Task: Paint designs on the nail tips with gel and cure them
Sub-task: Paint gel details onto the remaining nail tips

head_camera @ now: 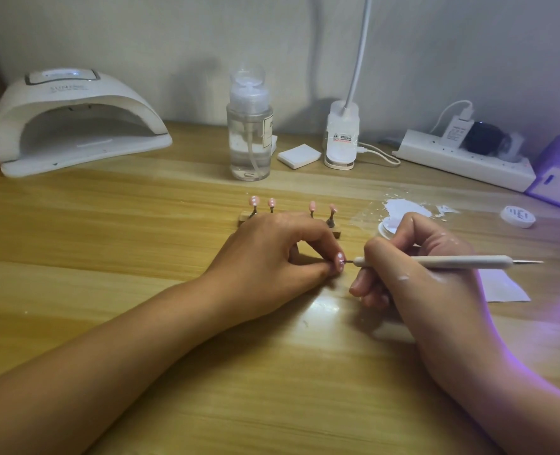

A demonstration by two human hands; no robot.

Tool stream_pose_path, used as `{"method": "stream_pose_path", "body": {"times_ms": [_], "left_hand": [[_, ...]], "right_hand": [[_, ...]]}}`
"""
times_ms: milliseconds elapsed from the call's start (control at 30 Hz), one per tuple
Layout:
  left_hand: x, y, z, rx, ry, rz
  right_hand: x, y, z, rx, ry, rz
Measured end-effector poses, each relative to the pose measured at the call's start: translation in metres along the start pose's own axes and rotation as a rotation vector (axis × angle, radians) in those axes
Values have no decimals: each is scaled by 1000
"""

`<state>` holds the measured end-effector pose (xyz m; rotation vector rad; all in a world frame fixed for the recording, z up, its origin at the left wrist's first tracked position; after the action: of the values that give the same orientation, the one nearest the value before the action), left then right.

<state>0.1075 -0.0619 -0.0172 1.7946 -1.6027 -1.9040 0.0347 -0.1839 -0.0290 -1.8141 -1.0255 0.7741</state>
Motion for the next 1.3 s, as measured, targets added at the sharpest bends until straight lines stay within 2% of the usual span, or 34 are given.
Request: {"method": "stream_pose_path", "body": {"times_ms": [267,567,833,933,1033,1133,1300], "left_hand": [[0,1,0,9,-1,1],[-1,2,2,25,15,-2],[-9,9,9,28,81,49],[-33,18,8,37,175,25],[-73,15,-5,-32,277,58],[-93,1,-28,-136,226,89],[-74,-9,-57,-250,42,-182]], "right_hand": [[-2,-1,1,0,13,-23],[-25,-1,1,-11,257,-220],[-29,-3,5,-15,283,-268],[-31,1,6,21,297,-294],[-30,4,6,52,280,-284],[-27,3,6,50,253,-234],[-30,6,5,61,260,-228]]}}
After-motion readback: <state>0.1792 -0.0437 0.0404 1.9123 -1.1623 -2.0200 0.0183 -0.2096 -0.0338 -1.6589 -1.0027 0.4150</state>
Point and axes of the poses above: each hand's wrist, its own z-axis away from the middle knuckle, its own x-axis out of the palm, y = z × x, the point moved 9 cm from there along -z, towards the middle knuckle, and after that the axes turned 14 degrees about -x, right-handed, at the moved point
